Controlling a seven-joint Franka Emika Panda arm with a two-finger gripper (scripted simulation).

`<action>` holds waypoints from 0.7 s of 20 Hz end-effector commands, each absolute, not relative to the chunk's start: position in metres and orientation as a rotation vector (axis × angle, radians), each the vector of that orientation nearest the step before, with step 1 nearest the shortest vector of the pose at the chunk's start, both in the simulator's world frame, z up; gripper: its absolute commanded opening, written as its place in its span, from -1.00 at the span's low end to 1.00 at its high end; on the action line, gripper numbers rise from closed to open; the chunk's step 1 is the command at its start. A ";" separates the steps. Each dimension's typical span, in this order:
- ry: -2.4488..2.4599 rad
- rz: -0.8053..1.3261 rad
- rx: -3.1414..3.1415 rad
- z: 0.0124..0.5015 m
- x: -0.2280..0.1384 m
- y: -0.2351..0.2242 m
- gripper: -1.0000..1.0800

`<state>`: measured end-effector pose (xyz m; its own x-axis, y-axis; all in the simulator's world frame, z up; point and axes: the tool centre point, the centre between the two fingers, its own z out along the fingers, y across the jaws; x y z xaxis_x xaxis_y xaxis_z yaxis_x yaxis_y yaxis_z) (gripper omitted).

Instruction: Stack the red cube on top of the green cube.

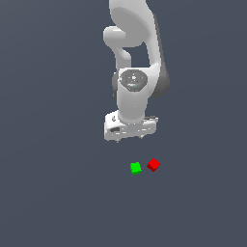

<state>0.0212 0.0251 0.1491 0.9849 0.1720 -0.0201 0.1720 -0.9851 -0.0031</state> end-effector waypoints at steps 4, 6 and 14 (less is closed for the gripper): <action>-0.530 0.023 -3.094 0.126 0.046 0.052 0.92; -0.645 0.019 -3.072 0.116 0.056 0.066 0.92; -1.009 0.006 -2.974 0.086 0.081 0.114 0.92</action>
